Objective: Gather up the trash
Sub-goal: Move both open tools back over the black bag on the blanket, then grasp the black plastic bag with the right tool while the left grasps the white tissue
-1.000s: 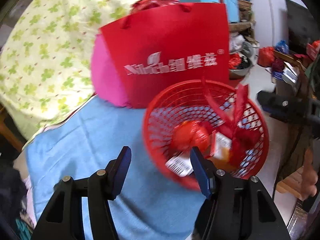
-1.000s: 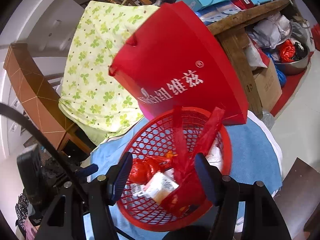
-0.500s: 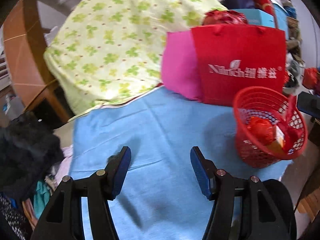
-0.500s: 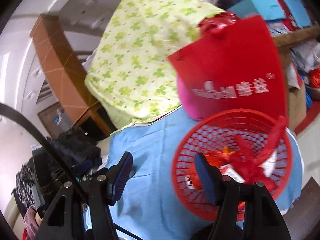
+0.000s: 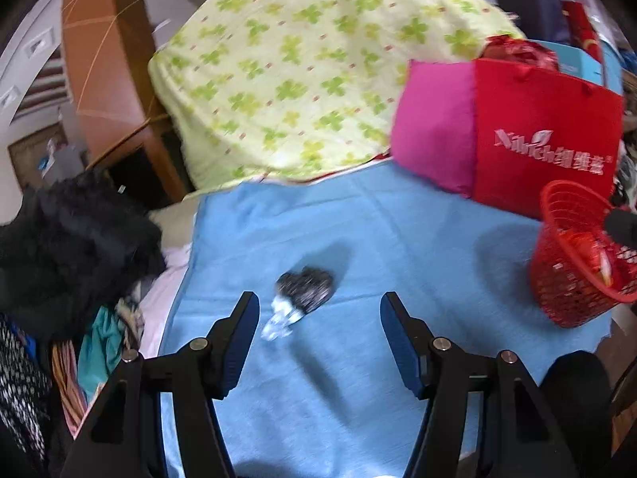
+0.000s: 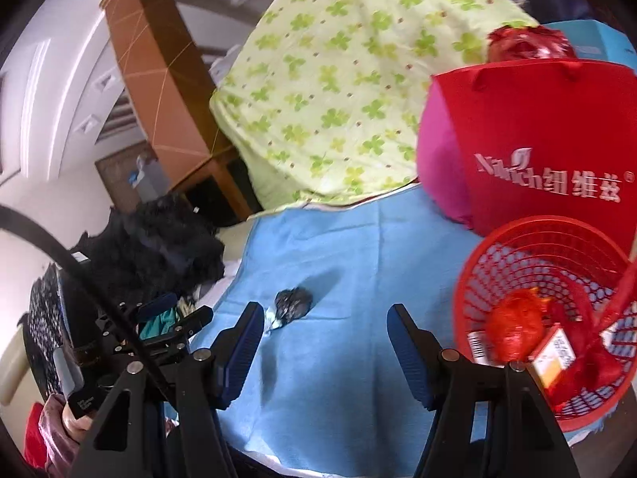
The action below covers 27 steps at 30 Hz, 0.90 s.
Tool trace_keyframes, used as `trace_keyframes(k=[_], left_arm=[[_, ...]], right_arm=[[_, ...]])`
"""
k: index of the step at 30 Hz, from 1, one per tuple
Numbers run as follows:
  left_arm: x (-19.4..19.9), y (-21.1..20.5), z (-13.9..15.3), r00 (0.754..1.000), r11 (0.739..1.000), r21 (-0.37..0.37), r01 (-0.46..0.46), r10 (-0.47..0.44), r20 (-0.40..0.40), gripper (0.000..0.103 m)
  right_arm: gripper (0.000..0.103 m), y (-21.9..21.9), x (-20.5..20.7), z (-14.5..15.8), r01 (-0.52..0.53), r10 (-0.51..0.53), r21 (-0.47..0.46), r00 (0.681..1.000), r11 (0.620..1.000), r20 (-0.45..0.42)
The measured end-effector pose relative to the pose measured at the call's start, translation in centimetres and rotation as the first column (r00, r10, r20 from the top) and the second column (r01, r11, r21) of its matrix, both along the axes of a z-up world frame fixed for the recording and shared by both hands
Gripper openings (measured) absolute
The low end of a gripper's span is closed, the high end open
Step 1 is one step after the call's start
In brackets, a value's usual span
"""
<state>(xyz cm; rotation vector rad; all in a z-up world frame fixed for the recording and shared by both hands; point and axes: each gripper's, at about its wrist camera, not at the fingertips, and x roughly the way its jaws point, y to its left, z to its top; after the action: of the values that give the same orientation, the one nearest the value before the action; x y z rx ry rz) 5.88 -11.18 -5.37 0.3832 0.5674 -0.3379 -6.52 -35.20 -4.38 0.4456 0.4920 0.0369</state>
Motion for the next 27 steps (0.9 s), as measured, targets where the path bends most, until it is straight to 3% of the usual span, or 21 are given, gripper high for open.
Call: trace_keyframes(k=[11, 19, 27], left_arm=[[5.3, 11.3, -5.4, 0.964, 0.971, -0.02, -0.239, 0.235, -0.125, 0.064], [7.5, 14.6, -8.8, 0.941, 0.96, -0.019, -0.281, 0.271, -0.2, 0.064], [10.4, 16.2, -11.5, 0.919, 0.953, -0.026, -0.302, 0.284, -0.272, 0.064]], right_arm=[[0.069, 5.7, 8.3, -2.5, -0.139, 0.134, -0.039, 0.985, 0.99, -0.114], [0.069, 10.1, 17.9, -6.6, -0.245, 0.235, -0.02, 0.949, 0.969, -0.211], [0.069, 11.0, 28.7, -12.6, -0.261, 0.244, -0.015, 0.92, 0.965, -0.306]])
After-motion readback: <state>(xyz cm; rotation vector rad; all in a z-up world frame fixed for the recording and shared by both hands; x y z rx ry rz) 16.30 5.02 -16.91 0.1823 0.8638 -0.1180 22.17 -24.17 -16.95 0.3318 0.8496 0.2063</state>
